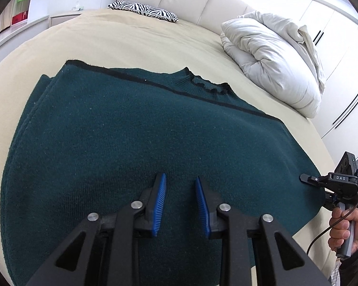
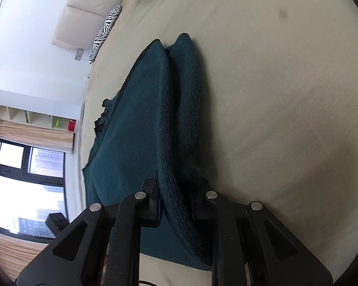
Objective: Fold small clothes
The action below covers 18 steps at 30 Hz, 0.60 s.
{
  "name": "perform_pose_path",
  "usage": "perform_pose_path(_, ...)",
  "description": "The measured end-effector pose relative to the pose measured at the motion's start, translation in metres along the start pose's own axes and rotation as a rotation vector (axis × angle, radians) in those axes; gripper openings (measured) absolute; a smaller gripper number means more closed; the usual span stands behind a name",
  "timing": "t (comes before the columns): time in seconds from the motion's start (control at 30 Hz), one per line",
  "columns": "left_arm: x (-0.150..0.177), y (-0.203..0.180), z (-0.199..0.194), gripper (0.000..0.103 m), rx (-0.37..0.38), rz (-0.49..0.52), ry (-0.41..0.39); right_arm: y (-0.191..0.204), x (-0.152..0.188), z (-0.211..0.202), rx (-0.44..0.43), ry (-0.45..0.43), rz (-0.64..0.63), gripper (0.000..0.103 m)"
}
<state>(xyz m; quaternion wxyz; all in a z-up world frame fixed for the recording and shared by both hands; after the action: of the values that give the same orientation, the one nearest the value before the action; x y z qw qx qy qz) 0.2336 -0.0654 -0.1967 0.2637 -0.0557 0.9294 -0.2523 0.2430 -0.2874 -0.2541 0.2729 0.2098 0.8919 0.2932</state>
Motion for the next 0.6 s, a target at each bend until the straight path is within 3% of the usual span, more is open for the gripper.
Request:
perform_pose_path(0.13,-0.002,0.0,-0.002,0.029,0.013,-0.011,0.003,0.015,-0.004,-0.002,0.102,-0.02,-0.069,0.012)
perform_pose_path(0.27,-0.009,0.011,-0.013,0.015,0.049,-0.079,0.009,0.05,-0.013,-0.009,0.21,-0.052,-0.18,0.011)
perform_pose_path(0.33,-0.014,0.02,-0.025,0.013,0.078,-0.125,-0.006,0.078,-0.018,-0.013,0.264,-0.07,-0.256,0.011)
perform_pose_path(0.43,-0.028,0.044,-0.048,0.015,0.108,-0.205,-0.058,0.147,-0.021,-0.002,0.338,-0.076,-0.46,0.011)
perform_pose_path(0.47,-0.033,0.053,-0.055,0.02,0.124,-0.241,-0.07,0.179,-0.014,0.008,0.358,-0.066,-0.569,0.011)
perform_pose_path(0.53,-0.044,0.07,-0.066,0.034,0.159,-0.309,-0.088,0.241,0.014,0.038,0.376,-0.021,-0.812,0.011)
perform_pose_path(0.57,-0.048,0.077,-0.07,0.038,0.179,-0.338,-0.089,0.271,0.038,0.061,0.366,0.019,-0.94,0.011)
perform_pose_path(0.6,-0.051,0.082,-0.071,0.038,0.199,-0.359,-0.08,0.284,0.049,0.075,0.362,0.045,-0.988,0.011)
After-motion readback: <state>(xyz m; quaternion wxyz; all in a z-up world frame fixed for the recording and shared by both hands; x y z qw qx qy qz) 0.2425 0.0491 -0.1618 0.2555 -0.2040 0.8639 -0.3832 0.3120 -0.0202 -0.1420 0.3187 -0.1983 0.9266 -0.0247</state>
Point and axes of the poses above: each gripper's, at about its wrist camera, not at the fingertips, and z roughly the way its jaws point, y to its left, x to its underside, the point moved 8 cm from there along z, roughly the way its jaws point, and after that the axes turned 13 degrees about -z, right-handed, at the moved point
